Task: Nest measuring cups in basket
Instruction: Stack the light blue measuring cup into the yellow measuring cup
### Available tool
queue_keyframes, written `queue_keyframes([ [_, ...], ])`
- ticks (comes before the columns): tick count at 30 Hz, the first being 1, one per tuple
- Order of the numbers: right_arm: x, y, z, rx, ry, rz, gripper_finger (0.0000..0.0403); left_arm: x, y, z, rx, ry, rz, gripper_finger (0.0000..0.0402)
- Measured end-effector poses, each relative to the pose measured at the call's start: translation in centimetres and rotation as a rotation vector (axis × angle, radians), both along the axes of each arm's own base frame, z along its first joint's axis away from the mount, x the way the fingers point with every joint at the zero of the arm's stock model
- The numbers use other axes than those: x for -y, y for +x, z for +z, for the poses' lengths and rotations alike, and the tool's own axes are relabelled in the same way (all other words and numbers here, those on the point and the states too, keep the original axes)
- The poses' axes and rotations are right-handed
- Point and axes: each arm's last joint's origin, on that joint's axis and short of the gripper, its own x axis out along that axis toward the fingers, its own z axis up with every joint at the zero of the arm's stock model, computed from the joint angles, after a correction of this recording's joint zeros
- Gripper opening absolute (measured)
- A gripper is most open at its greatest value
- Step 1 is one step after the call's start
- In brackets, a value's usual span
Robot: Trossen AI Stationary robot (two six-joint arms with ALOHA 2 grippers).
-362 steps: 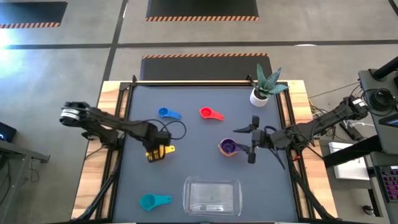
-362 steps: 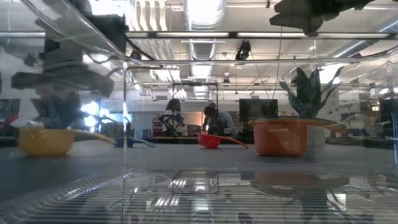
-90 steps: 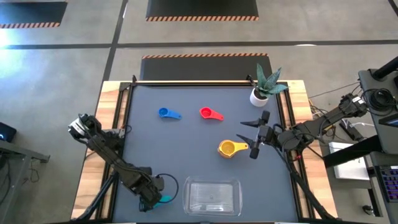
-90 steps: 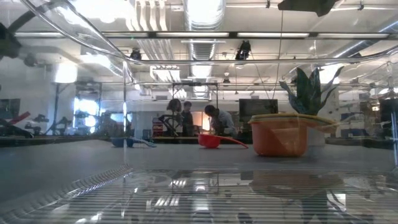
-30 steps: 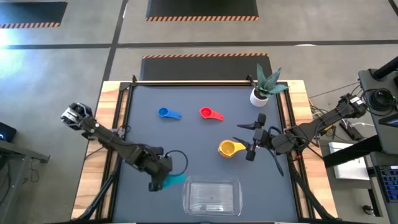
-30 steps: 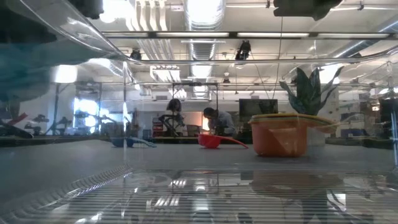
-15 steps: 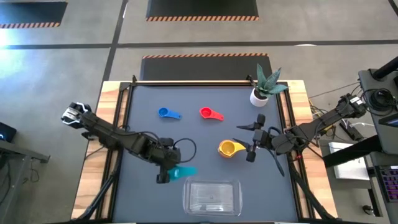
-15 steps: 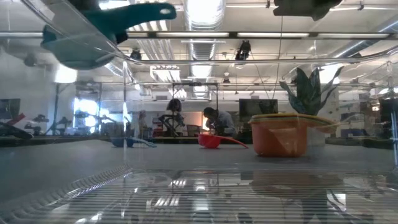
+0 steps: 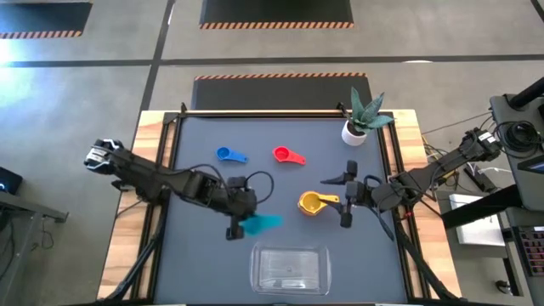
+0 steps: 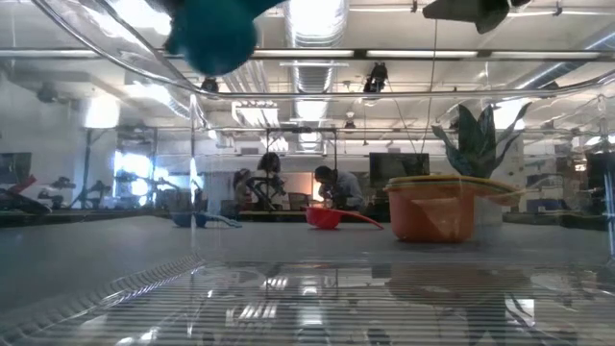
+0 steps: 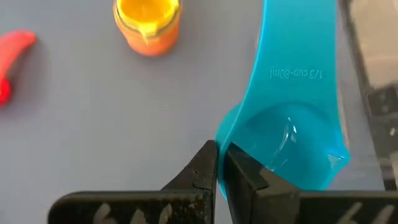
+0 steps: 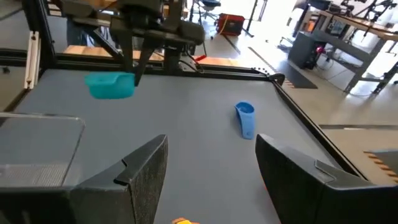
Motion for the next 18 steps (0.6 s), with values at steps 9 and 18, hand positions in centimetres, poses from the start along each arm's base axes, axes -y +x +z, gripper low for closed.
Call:
queue_keyframes([
  [9,-0.4,-1.5,1.2,0.051,0.022,0.074,0.0233,-1.7,1.8,1.4,0.139,0.008,0.003,0.0000],
  [18,-0.3,-2.3,1.6,0.056,0.034,0.087,0.0233,-3.2,4.1,1.3,0.273,-0.037,0.010,0.0000],
])
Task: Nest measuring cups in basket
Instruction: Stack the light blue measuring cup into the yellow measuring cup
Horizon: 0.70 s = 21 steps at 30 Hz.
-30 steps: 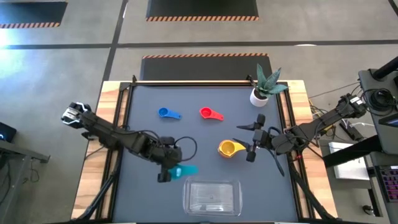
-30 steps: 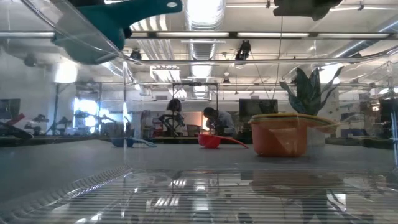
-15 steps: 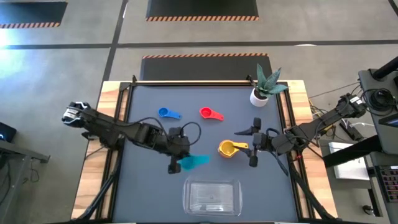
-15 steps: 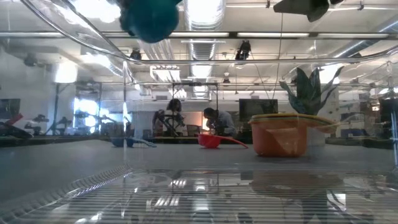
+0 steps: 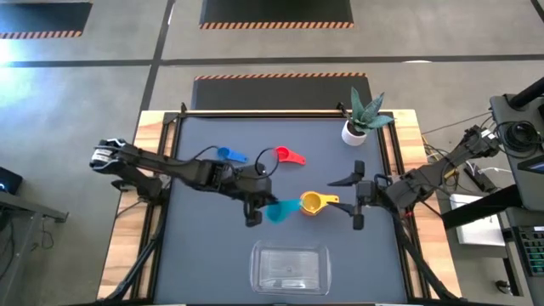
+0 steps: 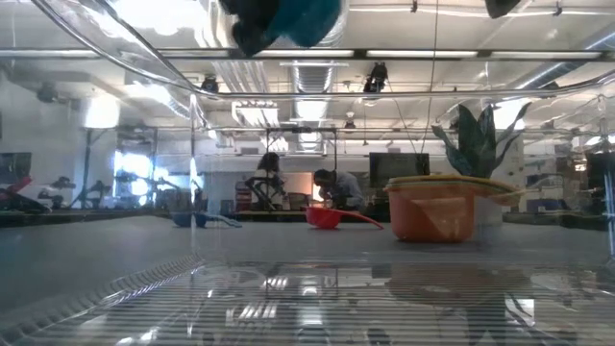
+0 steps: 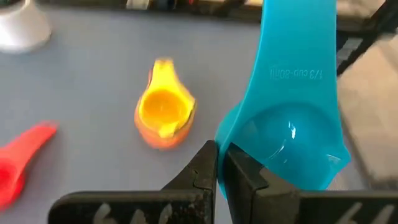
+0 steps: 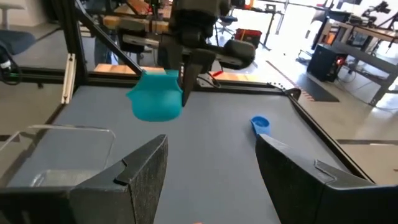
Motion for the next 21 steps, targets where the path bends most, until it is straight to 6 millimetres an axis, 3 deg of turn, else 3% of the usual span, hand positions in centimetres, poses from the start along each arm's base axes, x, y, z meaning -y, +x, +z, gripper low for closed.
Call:
queue_keyframes([
  [6,0.0,-0.1,0.1,0.006,0.002,-0.006,0.0233,-1.3,2.5,-1.6,0.033,-0.006,-0.048,0.0000],
  [16,-0.1,-0.8,0.6,0.034,-0.008,0.009,0.0233,-4.4,9.1,-4.7,-0.016,0.005,-0.102,0.0000],
  [21,-0.3,-1.1,0.7,0.041,-0.019,0.018,0.0233,-6.1,11.4,-6.5,-0.135,0.003,-0.071,0.0000],
])
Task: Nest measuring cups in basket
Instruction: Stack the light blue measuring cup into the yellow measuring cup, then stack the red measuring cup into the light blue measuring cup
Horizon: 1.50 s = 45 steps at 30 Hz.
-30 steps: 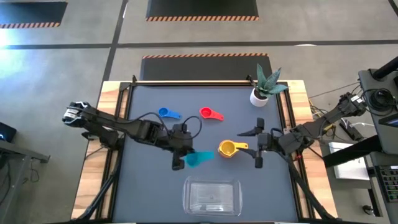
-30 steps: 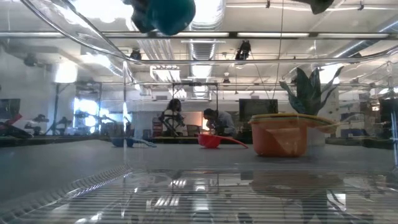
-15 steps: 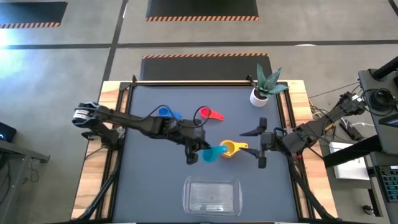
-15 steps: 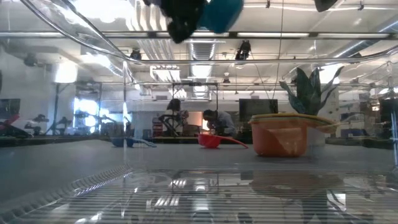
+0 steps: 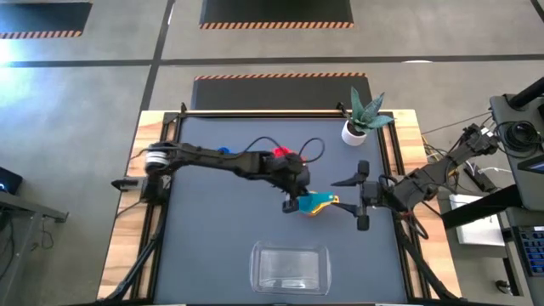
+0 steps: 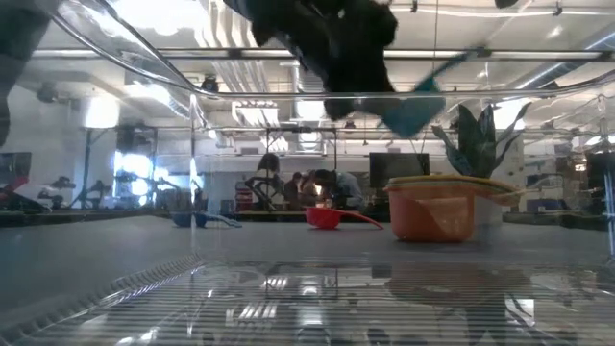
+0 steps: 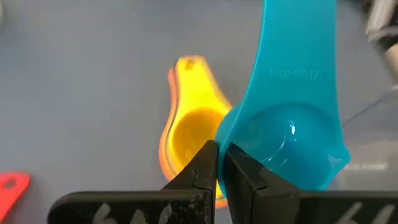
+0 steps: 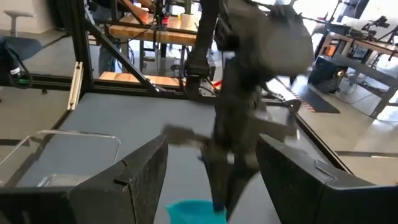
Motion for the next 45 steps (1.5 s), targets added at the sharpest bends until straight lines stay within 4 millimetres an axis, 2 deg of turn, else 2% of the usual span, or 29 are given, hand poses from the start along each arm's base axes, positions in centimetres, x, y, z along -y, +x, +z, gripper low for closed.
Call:
queue_keyframes([
  [5,-0.2,-0.5,0.3,0.019,-0.033,-0.031,0.0233,-1.4,1.7,-1.4,-0.082,-0.004,0.031,0.0000],
  [11,-0.3,-0.7,0.3,0.020,-0.034,-0.028,0.0233,-1.4,3.7,-2.1,-0.159,0.015,0.000,0.0008],
  [19,-0.3,-0.7,0.2,0.011,-0.037,-0.028,0.0233,-1.1,5.0,-2.0,-0.324,0.045,-0.058,0.0080],
  [23,-0.3,-0.7,0.2,0.008,-0.032,-0.029,0.0233,-1.1,5.0,-0.8,-0.326,0.052,-0.063,0.0123],
  [27,-0.3,-0.8,-0.1,-0.010,-0.025,-0.032,0.0233,-1.9,3.9,0.7,-0.386,0.112,-0.028,0.0147],
  [30,-0.4,-0.8,-0.2,-0.019,-0.019,-0.034,0.0233,-2.5,2.8,2.1,-0.419,0.188,0.015,0.0150],
  [34,-0.5,-1.0,-0.4,-0.030,-0.008,-0.030,0.0233,-3.4,1.2,3.1,-0.427,0.205,0.031,0.0150],
  [39,-0.7,-1.1,-0.5,-0.036,0.009,-0.026,0.0233,-4.7,-2.5,4.6,-0.351,0.217,0.076,0.0150],
  [42,-0.7,-1.1,-0.6,-0.039,0.007,-0.026,0.0233,-5.6,-4.8,4.1,-0.223,0.236,0.110,0.0150],
  [45,-0.7,-1.1,-0.7,-0.040,0.005,-0.029,0.0233,-6.7,-6.8,2.8,-0.092,0.275,0.136,0.0151],
])
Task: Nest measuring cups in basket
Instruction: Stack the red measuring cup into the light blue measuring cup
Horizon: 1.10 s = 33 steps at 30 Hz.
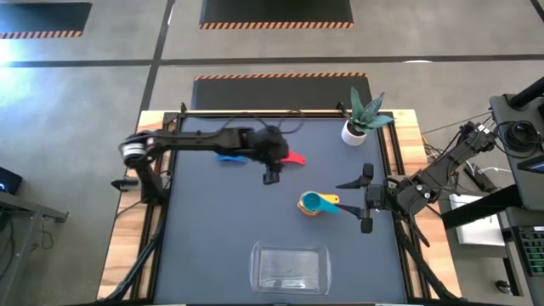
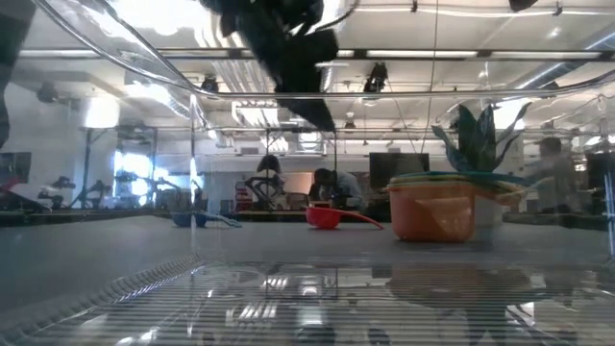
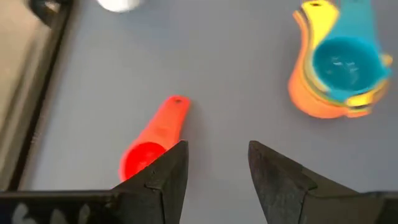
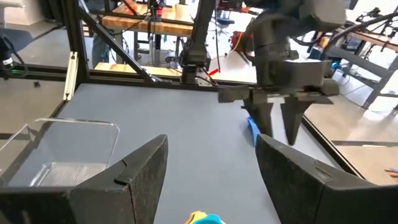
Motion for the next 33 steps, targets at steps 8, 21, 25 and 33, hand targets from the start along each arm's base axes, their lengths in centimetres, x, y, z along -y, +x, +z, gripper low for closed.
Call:
queue_keyframes([
  [8,0.2,0.0,0.2,0.021,-0.033,-0.063,0.0233,-2.6,-2.6,-3.8,-0.052,0.038,0.017,0.0151],
  [21,-0.2,0.6,-0.1,0.021,-0.081,-0.095,0.0233,-4.5,0.1,-6.2,-0.248,0.087,-0.145,0.0151],
  [25,-0.2,0.6,-0.1,0.021,-0.079,-0.096,0.0233,-5.7,1.7,-7.4,-0.300,0.063,-0.127,0.0151],
  [33,-0.1,0.6,-0.1,0.018,-0.079,-0.096,0.0233,-6.2,4.0,-10.3,-0.552,0.016,-0.176,0.0151],
])
